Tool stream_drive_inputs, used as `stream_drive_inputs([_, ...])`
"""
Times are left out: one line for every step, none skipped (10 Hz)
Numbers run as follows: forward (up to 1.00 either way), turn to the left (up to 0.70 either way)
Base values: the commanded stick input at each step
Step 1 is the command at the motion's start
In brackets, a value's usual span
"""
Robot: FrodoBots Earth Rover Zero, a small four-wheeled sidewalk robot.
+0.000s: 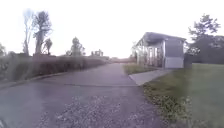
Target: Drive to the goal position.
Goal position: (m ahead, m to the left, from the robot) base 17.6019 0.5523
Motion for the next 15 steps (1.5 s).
stream_drive_inputs([0.7, -0.14])
stream_drive_inputs([0.7, -0.14])
stream_drive_inputs([0.7, -0.14])
stream_drive_inputs([0.7, -0.14])
stream_drive_inputs([0.7, -0.14])
stream_drive_inputs([0.7, -0.14])
stream_drive_inputs([0.7, -0.14])
stream_drive_inputs([0.7, -0.14])
stream_drive_inputs([0.7, -0.14])
stream_drive_inputs([0.7, -0.14])
stream_drive_inputs([0.7, -0.14])
stream_drive_inputs([0.7, -0.14])
stream_drive_inputs([0.7, 0.0])
stream_drive_inputs([0.7, 0.0])
stream_drive_inputs([0.7, 0.0])
